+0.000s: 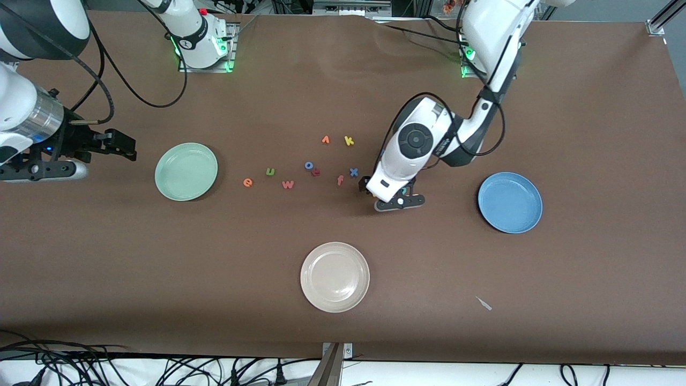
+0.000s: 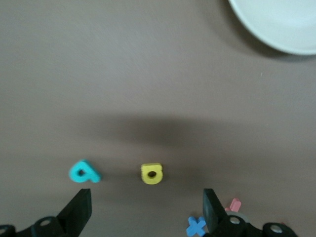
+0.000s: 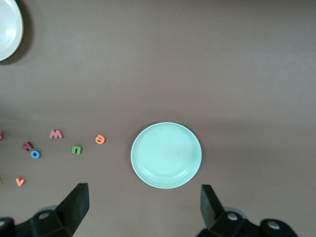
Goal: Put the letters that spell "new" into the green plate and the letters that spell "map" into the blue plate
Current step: 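Reach the left gripper toward the yellow letter near the blue plate, then grasp yellow letter with the left gripper while the right gripper grasps orange letter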
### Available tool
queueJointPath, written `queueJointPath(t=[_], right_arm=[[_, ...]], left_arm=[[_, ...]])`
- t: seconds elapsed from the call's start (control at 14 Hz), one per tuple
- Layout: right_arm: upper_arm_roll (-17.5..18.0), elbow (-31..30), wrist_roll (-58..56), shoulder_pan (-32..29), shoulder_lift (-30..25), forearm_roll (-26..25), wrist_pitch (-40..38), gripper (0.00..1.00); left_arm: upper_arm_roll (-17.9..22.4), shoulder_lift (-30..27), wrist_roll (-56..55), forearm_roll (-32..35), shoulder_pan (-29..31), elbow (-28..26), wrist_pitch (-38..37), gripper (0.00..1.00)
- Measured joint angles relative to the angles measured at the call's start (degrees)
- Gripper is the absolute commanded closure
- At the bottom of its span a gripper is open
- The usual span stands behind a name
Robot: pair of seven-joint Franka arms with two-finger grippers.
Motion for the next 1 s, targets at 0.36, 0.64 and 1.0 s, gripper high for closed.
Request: queueJointPath(t=[0.36,0.64,1.0], right_arm=[[0.3,-0.5,0.0,1.0,1.1,1.1,0.1,0.00],[1.7,-5.2,0.0,1.7,3.4,1.6,7.5,0.00],[6.3,-16.2,2.5,2.0,5.3,1.6,22.9,0.00]], left_arm=[[0.1,4.4,-0.7,0.0,-1.8,0.1,4.3,0.06],[0.2,5.5,-0.7,0.5,-1.9,0.3,4.8,0.14],[0.4,6.1,-0.7,0.8,-2.0,0.3,4.8,0.25]])
